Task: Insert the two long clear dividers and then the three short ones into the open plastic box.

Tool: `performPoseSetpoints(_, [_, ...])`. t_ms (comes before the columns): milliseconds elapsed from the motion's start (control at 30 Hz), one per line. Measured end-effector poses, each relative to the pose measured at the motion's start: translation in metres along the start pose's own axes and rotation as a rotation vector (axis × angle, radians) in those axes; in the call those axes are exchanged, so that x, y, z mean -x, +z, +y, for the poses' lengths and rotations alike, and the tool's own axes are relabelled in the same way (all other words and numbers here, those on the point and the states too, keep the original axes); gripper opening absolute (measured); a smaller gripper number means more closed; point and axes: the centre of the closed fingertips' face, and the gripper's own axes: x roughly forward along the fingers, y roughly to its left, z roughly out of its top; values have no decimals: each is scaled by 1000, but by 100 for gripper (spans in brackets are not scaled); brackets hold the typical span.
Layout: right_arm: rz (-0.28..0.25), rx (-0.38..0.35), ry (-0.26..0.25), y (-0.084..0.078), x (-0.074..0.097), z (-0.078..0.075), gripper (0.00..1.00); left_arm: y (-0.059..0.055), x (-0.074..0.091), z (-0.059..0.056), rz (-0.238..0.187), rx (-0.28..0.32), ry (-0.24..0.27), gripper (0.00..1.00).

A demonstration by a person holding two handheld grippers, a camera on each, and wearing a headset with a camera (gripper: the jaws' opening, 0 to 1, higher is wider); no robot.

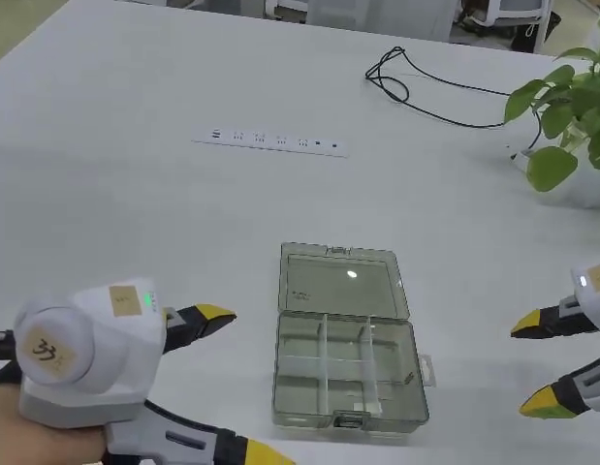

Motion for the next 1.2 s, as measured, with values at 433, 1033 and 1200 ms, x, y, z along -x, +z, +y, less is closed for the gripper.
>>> performPoseSetpoints(433, [135,48,-6,-43,-14,-11,52,-1,0,3,2,9,3,99])
performPoseSetpoints(1033, [213,79,-14,-66,-24,-22,42,-3,3,7,7,18,16,99])
performPoseSetpoints(1200, [212,87,-14,-67,-23,-23,38,-3,3,6,8,20,14,99])
